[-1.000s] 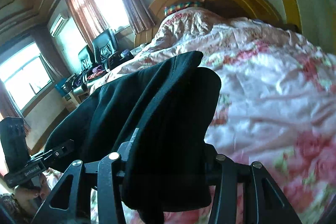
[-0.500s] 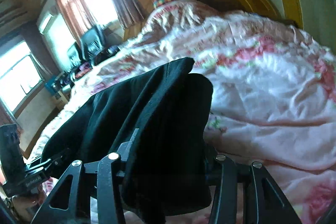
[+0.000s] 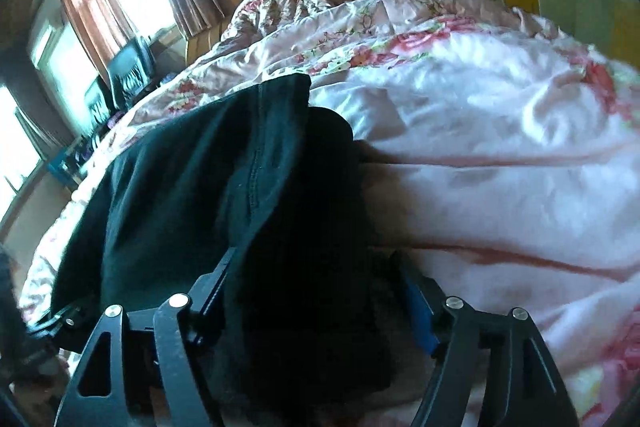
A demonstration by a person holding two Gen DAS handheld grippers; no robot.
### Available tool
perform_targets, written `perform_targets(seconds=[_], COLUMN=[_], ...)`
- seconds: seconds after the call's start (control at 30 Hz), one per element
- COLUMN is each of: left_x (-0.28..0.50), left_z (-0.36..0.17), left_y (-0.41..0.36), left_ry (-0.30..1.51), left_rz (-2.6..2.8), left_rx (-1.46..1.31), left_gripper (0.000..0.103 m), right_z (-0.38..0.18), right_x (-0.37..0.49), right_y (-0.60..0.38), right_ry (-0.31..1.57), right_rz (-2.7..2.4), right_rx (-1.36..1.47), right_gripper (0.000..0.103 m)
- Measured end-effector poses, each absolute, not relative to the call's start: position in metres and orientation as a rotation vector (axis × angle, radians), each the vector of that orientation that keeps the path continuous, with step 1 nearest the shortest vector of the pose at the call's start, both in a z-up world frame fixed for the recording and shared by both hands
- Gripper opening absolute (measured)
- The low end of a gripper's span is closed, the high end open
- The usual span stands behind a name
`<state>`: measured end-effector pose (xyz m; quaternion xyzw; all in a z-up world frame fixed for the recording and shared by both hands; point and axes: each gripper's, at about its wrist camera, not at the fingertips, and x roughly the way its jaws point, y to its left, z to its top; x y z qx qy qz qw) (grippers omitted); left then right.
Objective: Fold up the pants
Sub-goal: 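Open both grippers and withdraw them from the folded trousers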
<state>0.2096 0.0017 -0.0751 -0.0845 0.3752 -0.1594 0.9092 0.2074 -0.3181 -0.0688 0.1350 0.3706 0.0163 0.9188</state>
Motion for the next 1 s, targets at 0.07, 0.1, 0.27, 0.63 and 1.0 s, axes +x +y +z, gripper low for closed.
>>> perform_targets(seconds=[0.07, 0.1, 0.27, 0.63, 1.0], left_x=[0.199, 0.192, 0.154, 0.088, 0.036], left_z=[-0.074, -0.073, -0.068, -0.066, -0.034], left_y=[0.003, 0.003, 0.003, -0.025, -0.019], left_ry=[0.789, 0.796, 0.792, 0.778, 0.673], left_rz=[-0.298, -0.285, -0.253, 0.034, 0.03], left_rx=[-0.199, -0.211, -0.231, 0.047, -0.054], left_gripper=[0.082, 0.082, 0.082, 0.082, 0.082], right_z=[-0.064, -0.06, -0.04, -0.057, -0.026], right_x=[0.204, 0.199, 0.165, 0.09, 0.037], right_y=[-0.316, -0.316, -0.308, -0.255, -0.238], right_ry=[0.78, 0.796, 0.78, 0.784, 0.64], right_rz=[0.011, -0.004, 0.019, 0.031, 0.003], right_rx=[0.274, 0.284, 0.292, 0.214, 0.123], right_gripper=[0.074, 0.074, 0.075, 0.097, 0.102])
